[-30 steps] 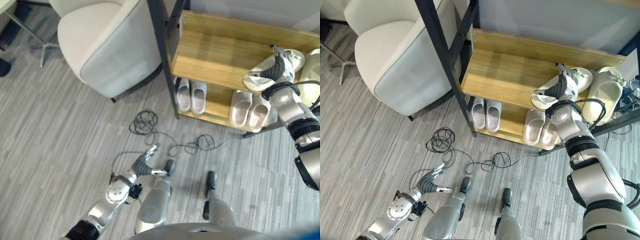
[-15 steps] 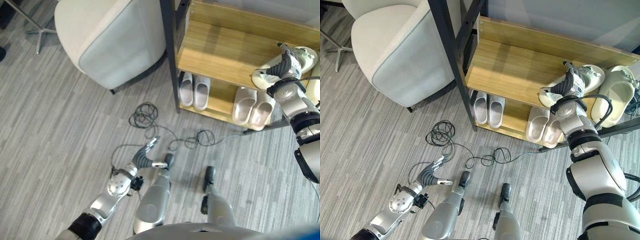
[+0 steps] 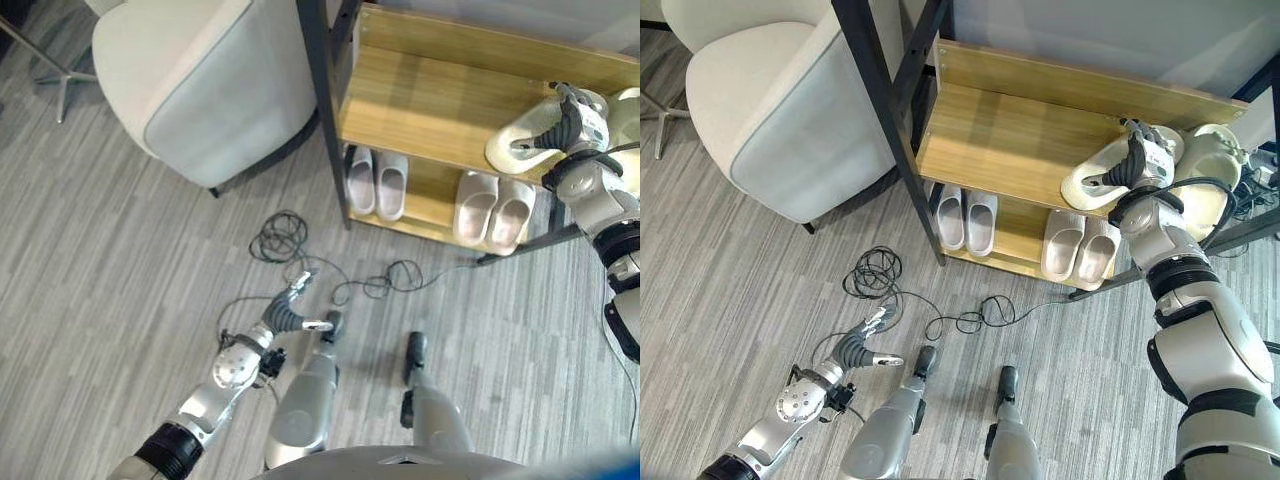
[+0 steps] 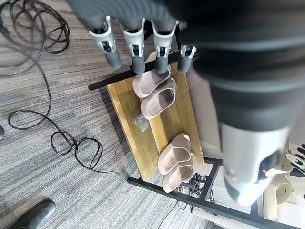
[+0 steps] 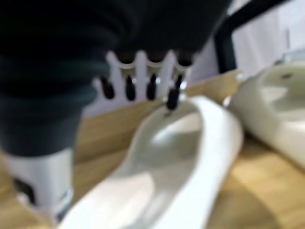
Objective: Arrange the slippers neatly on the shoe rack.
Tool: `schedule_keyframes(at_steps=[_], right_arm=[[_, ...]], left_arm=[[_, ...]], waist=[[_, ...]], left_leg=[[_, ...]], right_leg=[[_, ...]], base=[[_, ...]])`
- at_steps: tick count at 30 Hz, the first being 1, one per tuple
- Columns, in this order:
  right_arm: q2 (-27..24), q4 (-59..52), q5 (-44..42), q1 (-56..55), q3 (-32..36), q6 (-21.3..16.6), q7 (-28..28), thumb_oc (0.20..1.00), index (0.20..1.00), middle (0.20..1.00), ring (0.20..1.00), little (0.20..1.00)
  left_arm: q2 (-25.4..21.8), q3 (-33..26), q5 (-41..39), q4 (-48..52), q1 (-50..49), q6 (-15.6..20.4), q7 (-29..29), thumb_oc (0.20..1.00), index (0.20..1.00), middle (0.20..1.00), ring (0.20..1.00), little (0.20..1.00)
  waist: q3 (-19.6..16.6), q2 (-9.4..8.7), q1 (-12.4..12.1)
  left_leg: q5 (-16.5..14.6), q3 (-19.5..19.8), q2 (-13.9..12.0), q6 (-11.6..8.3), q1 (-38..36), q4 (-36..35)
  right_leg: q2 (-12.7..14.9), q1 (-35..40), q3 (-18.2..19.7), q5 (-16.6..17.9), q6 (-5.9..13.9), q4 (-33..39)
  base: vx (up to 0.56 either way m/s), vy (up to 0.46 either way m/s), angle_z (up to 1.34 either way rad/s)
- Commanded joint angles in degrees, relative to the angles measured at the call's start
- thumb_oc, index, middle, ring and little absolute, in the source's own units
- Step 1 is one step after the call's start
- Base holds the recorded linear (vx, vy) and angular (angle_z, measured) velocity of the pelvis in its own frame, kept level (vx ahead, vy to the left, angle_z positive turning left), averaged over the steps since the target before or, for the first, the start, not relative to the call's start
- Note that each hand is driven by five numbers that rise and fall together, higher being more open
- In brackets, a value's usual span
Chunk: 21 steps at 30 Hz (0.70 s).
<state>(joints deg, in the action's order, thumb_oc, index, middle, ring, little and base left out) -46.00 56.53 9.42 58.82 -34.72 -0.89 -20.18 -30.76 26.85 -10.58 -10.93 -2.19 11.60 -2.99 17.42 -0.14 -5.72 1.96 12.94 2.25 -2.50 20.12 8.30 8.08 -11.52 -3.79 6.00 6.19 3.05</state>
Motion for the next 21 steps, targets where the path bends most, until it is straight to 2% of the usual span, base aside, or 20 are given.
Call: schedule_keyframes(at_steps=[1, 5, 13, 21], right_arm=[[-5.5, 0.0, 3.2, 5.1, -3.4, 0.2, 0.1, 1.0, 1.0, 1.0, 1.0, 1.0], [-6.7, -7.0, 4.1, 2.8, -2.6, -0.5, -0.1, 1.0, 1.0, 1.0, 1.0, 1.0], [-9.5, -14.8, 5.5, -2.3, -0.5, -3.4, -0.4, 1.0, 1.0, 1.0, 1.0, 1.0], [-11.7, -19.9, 3.0, -6.8, -2.4, -5.7, 5.0, 1.0, 1.0, 1.0, 1.0, 1.0]], left_arm=[[-0.3, -0.4, 0.2, 1.6, -2.6, 1.9, -0.8, 1.0, 1.0, 1.0, 1.0, 1.0], [0.3, -0.9, 0.6, 1.2, -2.8, 2.0, -0.9, 1.0, 1.0, 1.0, 1.0, 1.0], [0.5, -0.8, 1.5, 0.5, -2.8, 3.1, -0.7, 1.0, 1.0, 1.0, 1.0, 1.0], [-0.4, -1.4, 2.1, 0.5, -3.6, 3.6, -0.5, 1.0, 1.0, 1.0, 1.0, 1.0]], waist=[[-2.0, -0.27, -0.2], [-1.8, -0.48, 0.3], [-2.0, -0.8, -0.3], [-2.5, -1.66, -0.9]], left_leg=[[-4.0, -0.5, 1.0, 0.54, -2.4, -1.4], [-4.0, -0.7, 0.5, 0.53, -2.6, -1.5], [-3.9, -0.6, 0.3, 0.38, -2.6, -1.8], [-3.8, 0.2, 0.2, 0.14, -2.9, -2.0]], right_leg=[[0.1, -2.0, 0.8, -7.8, 1.74, -9.7], [-0.3, -2.0, 1.1, -7.9, 1.67, -9.8], [-0.3, -1.6, 0.6, -7.9, 1.7, -9.1], [-0.3, -0.7, -0.4, -8.1, 1.59, -8.7]], base=[[-0.03, -0.033, -0.04], [-0.01, -0.022, -0.03], [0.0, -0.004, 0.0], [0.01, -0.015, 0.01]])
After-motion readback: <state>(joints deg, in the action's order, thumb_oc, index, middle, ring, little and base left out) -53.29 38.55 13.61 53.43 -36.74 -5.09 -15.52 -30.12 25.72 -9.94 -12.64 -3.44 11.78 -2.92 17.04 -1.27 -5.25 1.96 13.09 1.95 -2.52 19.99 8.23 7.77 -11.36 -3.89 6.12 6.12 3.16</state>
